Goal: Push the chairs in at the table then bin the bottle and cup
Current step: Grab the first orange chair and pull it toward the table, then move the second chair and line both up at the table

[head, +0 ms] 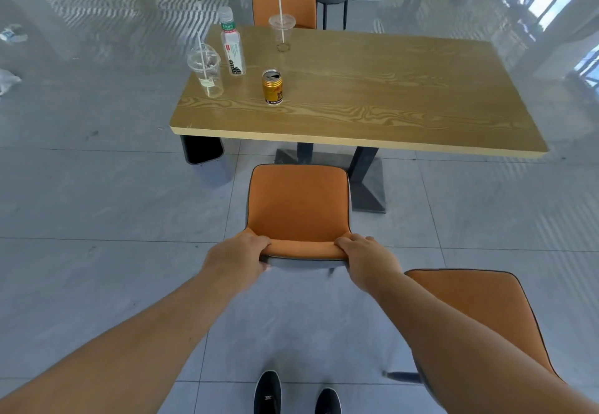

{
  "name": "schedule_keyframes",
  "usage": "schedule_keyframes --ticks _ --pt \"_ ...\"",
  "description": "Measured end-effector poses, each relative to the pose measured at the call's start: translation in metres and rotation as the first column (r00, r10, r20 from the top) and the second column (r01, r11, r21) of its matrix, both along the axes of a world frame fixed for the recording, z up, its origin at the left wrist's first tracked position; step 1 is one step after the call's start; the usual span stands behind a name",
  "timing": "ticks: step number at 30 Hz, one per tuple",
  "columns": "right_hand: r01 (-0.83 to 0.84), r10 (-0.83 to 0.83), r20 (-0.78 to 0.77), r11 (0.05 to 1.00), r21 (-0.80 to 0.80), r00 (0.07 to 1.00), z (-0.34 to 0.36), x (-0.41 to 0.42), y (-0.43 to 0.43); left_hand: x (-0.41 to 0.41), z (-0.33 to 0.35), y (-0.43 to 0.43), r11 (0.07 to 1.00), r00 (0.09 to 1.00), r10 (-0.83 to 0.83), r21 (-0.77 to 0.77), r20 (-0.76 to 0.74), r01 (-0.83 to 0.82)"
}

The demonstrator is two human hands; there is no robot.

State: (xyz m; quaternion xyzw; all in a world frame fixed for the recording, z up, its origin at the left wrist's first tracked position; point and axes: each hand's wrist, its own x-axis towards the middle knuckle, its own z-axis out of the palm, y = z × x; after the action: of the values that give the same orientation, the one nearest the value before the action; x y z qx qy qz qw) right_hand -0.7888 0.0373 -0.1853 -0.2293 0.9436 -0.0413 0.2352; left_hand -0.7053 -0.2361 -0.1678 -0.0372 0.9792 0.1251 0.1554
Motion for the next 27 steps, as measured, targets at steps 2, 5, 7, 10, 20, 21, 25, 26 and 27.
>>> schedule_keyframes --ticks 2,5,7,10,20,21,25,26,27 --pt "0.03 -0.03 -0.021 1.0 0.006 0.999 0.002 -0.011 -0.006 -0.014 -0.002 -0.005 1.0 1.0 -0.008 -0.002 -0.019 0.008" --pt "0.042 -0.041 -0.05 0.999 0.005 0.998 0.004 -0.017 -0.017 -0.028 -0.004 -0.016 0.999 1.0 -0.023 -0.039 -0.011 0.022" --pt "0.042 -0.042 -0.061 0.999 0.003 0.997 0.002 -0.013 -0.025 -0.03 -0.002 -0.023 0.997 0.999 -0.022 -0.07 0.025 0.024" --pt "0.15 -0.155 -0.065 0.987 -0.065 0.986 0.004 0.006 -0.028 -0.023 0.005 -0.019 0.996 0.999 0.028 -0.09 0.032 -0.025" --pt "0.415 -0.414 -0.04 0.909 0.018 0.909 0.09 0.118 0.148 0.006 0.061 0.151 0.946 0.987 -0.162 0.283 -0.017 0.16" --pt "0.44 -0.438 -0.06 0.897 0.041 0.897 0.1 0.13 0.173 0.01 0.066 0.176 0.933 0.981 -0.194 0.305 -0.017 0.19" --pt "0.569 -0.563 -0.123 0.822 0.017 0.817 0.134 0.188 0.27 0.036 0.086 0.279 0.906 0.949 -0.314 0.284 -0.043 0.313" --pt "0.595 -0.591 -0.137 0.804 -0.014 0.795 0.14 0.203 0.292 0.044 0.091 0.304 0.901 0.94 -0.337 0.269 -0.054 0.339" --pt "0.615 -0.614 -0.153 0.788 -0.046 0.775 0.146 0.218 0.314 0.053 0.095 0.329 0.895 0.93 -0.361 0.257 -0.065 0.366"
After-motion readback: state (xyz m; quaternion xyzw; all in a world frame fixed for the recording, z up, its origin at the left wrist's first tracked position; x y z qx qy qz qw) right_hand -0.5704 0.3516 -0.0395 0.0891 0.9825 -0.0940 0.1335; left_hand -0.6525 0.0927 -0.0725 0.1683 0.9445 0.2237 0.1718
